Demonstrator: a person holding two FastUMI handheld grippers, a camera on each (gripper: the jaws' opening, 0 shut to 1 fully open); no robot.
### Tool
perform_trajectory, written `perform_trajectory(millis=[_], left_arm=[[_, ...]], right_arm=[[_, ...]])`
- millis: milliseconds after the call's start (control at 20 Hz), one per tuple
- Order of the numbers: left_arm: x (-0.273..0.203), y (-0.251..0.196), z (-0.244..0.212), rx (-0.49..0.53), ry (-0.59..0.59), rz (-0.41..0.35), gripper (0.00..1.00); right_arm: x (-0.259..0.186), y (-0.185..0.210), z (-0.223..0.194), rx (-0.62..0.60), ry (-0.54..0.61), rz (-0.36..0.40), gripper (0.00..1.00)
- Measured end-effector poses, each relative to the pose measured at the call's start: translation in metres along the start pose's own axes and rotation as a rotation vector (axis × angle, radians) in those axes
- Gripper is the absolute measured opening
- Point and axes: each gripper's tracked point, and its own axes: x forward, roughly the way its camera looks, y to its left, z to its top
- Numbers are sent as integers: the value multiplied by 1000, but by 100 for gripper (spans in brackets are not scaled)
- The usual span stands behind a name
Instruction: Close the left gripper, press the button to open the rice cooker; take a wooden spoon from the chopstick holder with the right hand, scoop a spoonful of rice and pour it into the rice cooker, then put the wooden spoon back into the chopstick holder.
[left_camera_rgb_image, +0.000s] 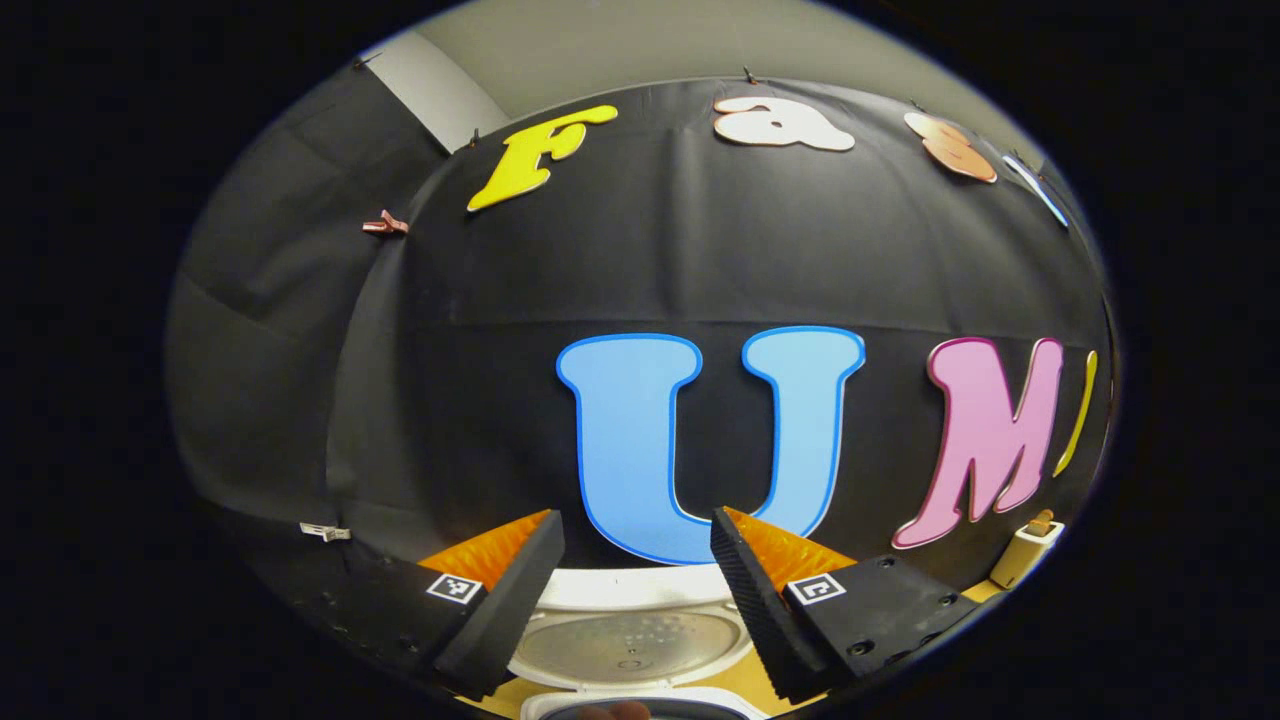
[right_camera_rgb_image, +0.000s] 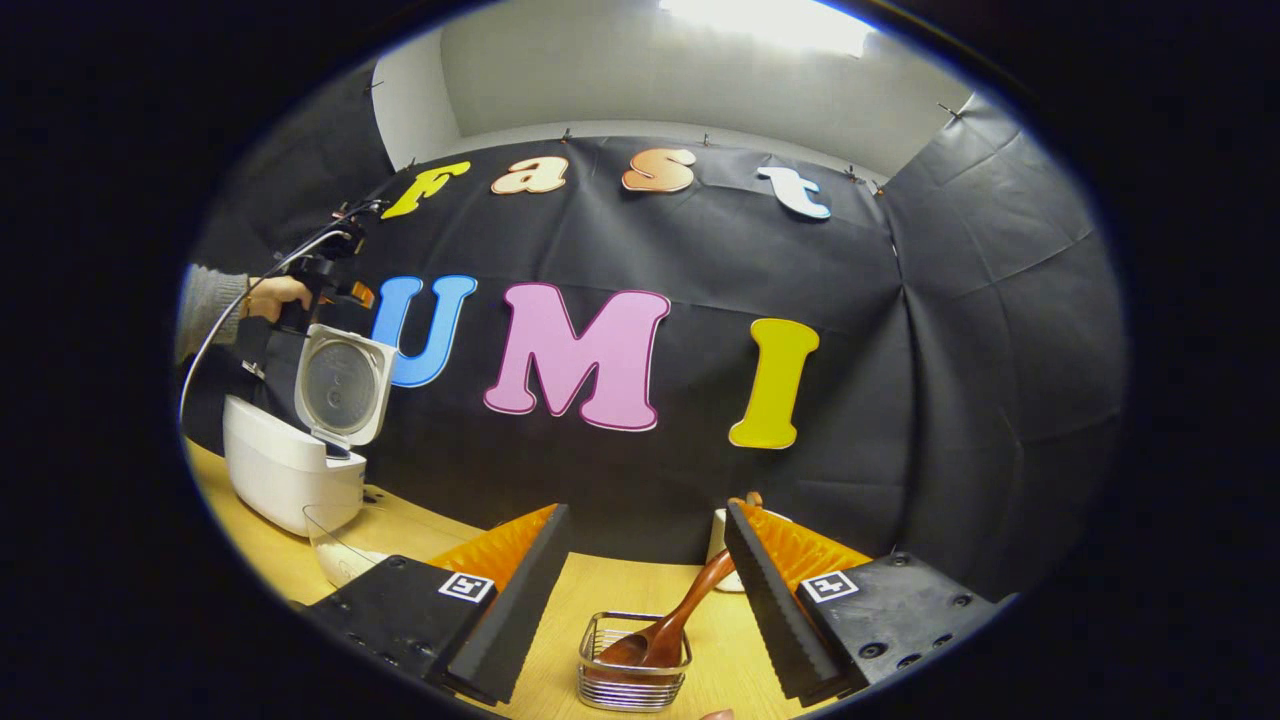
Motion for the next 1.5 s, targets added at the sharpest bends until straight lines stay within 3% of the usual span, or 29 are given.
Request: perform_trajectory(millis=[350,550,1050,1500], left_arm=[[55,21,-58,14,150,92,95],[44,22,-73,65,194,109,98],[-76,-4,-91,50,211,-1,99],[-163,-22,-164,0,353,-100,98]], right_arm=[[4,-7,-21,-31,48,2,95],[4,-15,-22,-12,55,-9,95],[-6,-12,4,40,20,12,95],[-17,-11,33,63,-45,13,95]])
